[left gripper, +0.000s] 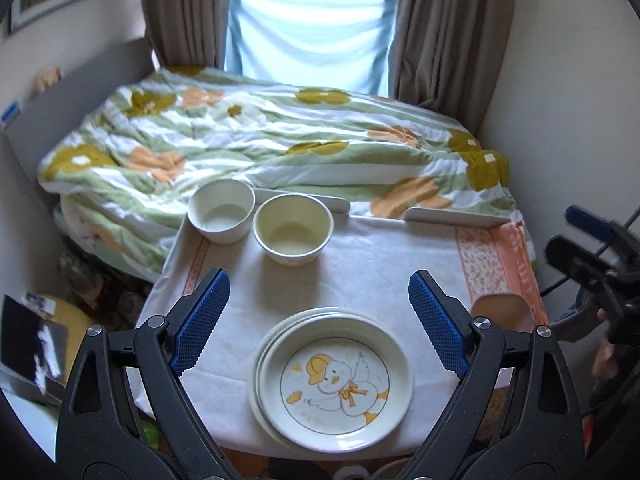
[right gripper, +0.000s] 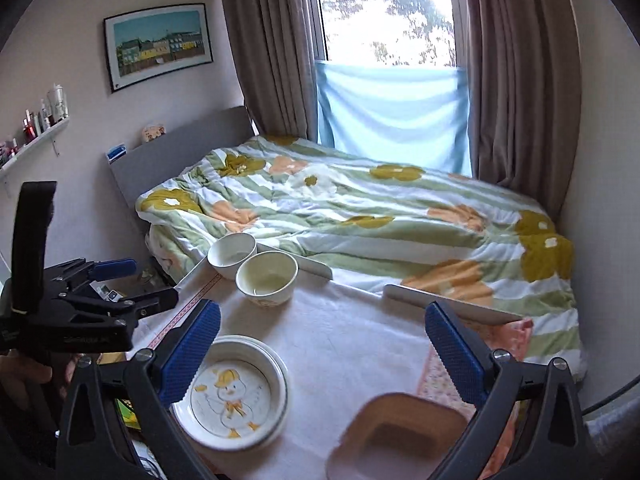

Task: Organize plates and bowls
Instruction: 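Reach the right gripper to the rim of the larger white bowl, then grasp the white bowl rim and lift it toward the pink dish, then lower the white bowl into the pink dish and open the right gripper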

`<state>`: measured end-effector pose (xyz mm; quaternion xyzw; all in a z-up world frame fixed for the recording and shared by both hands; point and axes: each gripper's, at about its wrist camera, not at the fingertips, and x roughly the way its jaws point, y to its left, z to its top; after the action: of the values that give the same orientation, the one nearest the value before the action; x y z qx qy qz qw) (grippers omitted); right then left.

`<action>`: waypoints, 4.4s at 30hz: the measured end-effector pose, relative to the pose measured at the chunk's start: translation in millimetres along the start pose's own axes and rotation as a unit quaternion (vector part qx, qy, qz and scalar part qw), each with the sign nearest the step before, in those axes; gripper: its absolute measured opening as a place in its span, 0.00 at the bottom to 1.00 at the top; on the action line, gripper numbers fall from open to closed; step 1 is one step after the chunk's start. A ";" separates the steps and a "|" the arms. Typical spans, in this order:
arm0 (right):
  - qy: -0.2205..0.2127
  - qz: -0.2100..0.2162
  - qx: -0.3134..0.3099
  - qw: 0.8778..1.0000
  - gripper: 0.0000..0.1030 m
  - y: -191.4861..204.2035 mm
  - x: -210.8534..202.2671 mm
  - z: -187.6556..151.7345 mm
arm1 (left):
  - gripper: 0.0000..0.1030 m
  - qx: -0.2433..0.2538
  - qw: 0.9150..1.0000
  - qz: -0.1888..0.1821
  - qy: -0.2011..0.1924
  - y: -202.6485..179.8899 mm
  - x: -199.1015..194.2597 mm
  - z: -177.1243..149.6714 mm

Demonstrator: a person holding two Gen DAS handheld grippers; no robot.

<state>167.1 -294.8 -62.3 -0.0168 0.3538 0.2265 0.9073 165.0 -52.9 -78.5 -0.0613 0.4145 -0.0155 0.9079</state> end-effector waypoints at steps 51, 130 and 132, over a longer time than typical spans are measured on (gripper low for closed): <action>0.252 -0.009 0.203 0.946 0.16 31.2 307.9 -3.9 | 0.17 0.017 0.980 -0.072 0.185 87.6 260.7 36.8; 0.243 -0.064 0.291 0.923 0.16 -144.4 15.5 -154.4 | 0.22 0.195 0.950 -0.099 0.222 -233.7 143.0 -82.6; 0.232 -0.066 0.247 0.939 0.16 -137.8 1.6 -144.0 | 0.22 0.172 0.959 -0.106 0.200 -217.0 125.9 -66.1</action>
<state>135.1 -445.1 -189.1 0.1319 0.5977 0.0613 0.7884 202.6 -284.6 -188.9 0.0564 0.5700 -0.1948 0.7962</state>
